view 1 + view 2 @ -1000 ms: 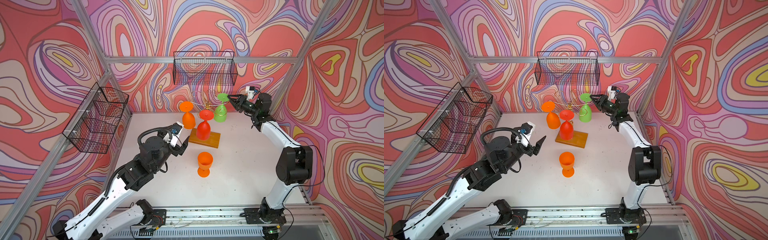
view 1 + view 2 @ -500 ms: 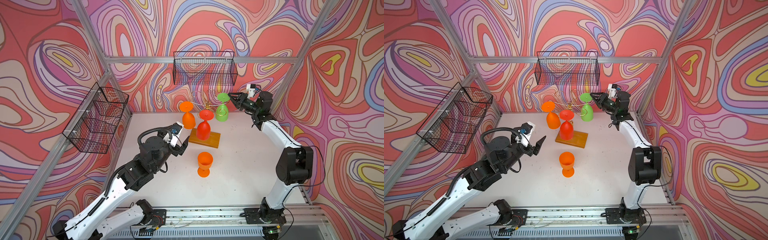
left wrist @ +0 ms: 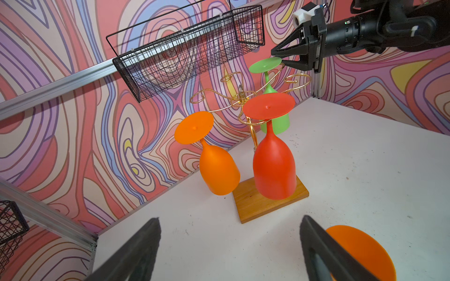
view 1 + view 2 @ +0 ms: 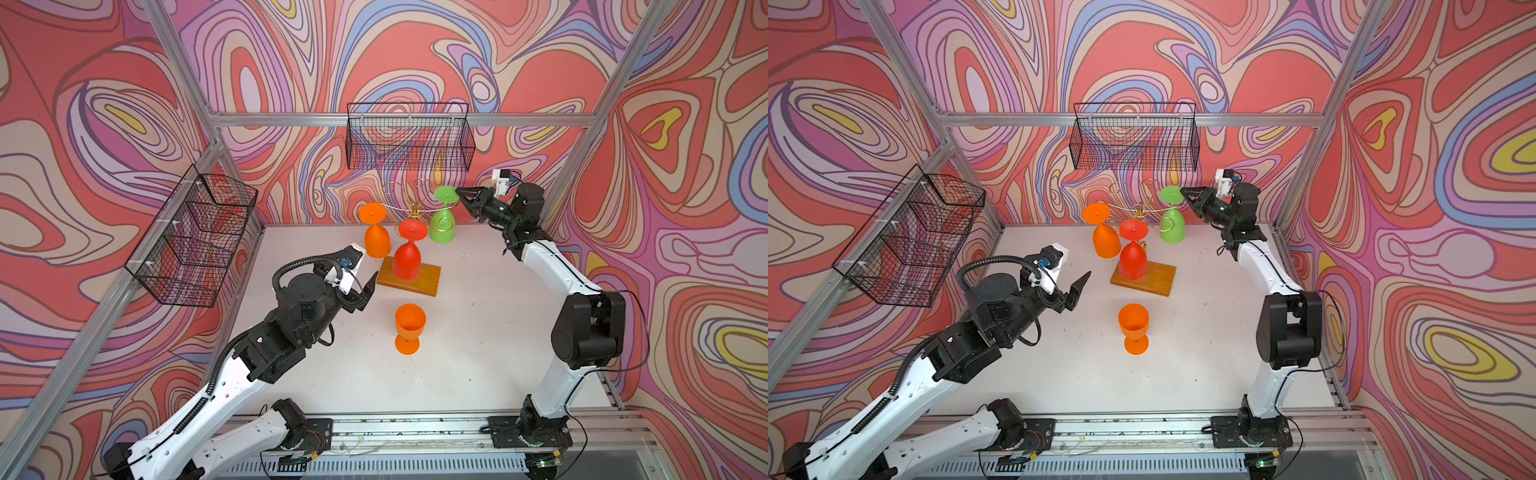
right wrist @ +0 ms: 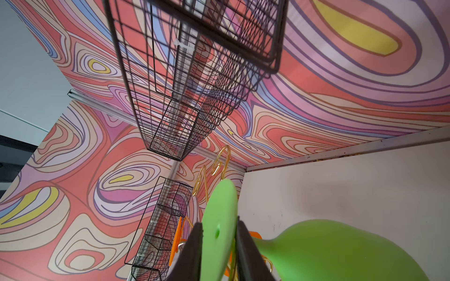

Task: Take the wine glass off the wine glass rack
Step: Pick up the wine glass from the wine glass rack.

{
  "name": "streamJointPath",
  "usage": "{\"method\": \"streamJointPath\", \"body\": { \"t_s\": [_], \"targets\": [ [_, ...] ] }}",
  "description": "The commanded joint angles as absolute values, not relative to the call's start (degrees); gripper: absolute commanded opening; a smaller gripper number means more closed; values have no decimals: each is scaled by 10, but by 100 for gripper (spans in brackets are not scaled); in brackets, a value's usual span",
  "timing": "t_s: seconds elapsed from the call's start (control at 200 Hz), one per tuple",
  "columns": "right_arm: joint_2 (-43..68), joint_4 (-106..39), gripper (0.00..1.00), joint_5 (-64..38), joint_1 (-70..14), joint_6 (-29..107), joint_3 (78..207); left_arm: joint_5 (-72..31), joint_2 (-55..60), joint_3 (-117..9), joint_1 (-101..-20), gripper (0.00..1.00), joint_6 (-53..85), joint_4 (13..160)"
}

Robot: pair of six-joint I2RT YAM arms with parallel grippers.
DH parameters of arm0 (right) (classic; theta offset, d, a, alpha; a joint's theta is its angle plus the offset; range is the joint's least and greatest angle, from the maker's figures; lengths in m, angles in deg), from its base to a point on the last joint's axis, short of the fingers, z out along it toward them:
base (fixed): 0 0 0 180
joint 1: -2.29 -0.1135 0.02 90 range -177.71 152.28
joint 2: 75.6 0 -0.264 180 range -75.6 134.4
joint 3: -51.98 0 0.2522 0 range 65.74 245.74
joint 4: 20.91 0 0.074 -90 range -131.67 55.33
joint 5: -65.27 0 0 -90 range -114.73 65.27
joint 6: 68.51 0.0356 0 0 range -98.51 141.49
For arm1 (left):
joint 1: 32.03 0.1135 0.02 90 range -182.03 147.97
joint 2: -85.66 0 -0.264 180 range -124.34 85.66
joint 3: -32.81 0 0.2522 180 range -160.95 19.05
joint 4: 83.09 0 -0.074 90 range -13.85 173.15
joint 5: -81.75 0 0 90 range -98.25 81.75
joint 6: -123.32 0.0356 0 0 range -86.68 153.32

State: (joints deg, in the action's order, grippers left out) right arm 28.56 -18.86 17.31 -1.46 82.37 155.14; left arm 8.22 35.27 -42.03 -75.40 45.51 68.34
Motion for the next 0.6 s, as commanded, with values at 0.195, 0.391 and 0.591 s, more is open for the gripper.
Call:
{"method": "streamJointPath", "body": {
  "t_s": [0.195,0.391,0.591],
  "targets": [
    [300,-192,12,173,-17,819,1573,73,351,-428,-748,89,460,688],
    [302,-191,3,171,-17,821,1573,72,350,-430,-747,89,462,688],
    [303,-181,0,171,-17,834,1567,70,347,-430,-747,89,460,685]
  ]
}}
